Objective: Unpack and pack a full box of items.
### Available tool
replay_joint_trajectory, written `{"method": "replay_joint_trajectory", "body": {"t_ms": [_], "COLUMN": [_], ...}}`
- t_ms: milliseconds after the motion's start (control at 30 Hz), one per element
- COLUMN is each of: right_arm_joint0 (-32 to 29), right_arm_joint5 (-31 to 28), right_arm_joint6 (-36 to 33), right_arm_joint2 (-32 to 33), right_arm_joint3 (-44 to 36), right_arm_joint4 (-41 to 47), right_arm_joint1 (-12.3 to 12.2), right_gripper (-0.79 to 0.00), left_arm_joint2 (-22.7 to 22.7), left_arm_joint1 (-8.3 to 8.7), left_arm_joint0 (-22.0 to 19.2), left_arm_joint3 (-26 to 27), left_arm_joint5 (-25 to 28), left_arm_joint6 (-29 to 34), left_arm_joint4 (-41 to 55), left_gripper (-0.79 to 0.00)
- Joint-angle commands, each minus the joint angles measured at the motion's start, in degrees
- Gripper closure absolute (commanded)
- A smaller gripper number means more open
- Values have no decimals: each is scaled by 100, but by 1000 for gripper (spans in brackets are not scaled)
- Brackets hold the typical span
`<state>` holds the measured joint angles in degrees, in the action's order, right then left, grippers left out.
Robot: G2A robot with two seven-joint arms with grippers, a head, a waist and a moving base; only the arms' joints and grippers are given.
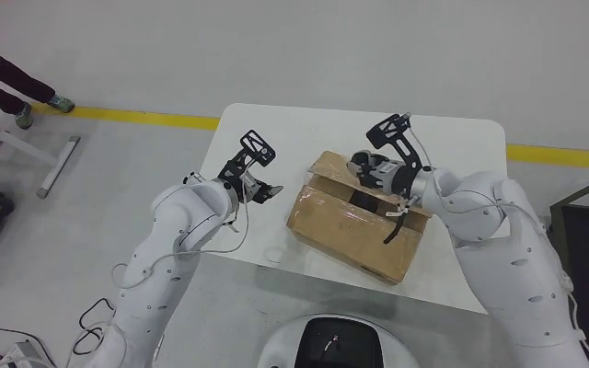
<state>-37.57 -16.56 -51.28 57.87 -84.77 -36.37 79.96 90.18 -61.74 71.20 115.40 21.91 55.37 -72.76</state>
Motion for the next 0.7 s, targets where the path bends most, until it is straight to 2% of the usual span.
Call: {"method": "replay_joint_trajectory", "body": {"t_ms": [0,367,667], "right_arm_joint0": [-54,-214,-882], "right_arm_joint5": [21,129,435], "right_arm_joint6": [46,173,93], "right_arm_joint2": [50,138,429], "right_arm_joint3": [-182,-606,-1066], "right_arm_joint4": [50,256,85], "right_arm_joint1": [-13,-53,-183], "right_gripper": [0,0,0], "left_arm_joint2": [0,0,0], "left_arm_joint1": [0,0,0], "left_arm_joint0": [0,0,0], "left_arm_joint3": [0,0,0], "left_arm_joint5": [0,0,0], "left_arm_joint6": [0,0,0], "left_arm_joint4": [0,0,0], "left_gripper": [-785,-785,-785]}}
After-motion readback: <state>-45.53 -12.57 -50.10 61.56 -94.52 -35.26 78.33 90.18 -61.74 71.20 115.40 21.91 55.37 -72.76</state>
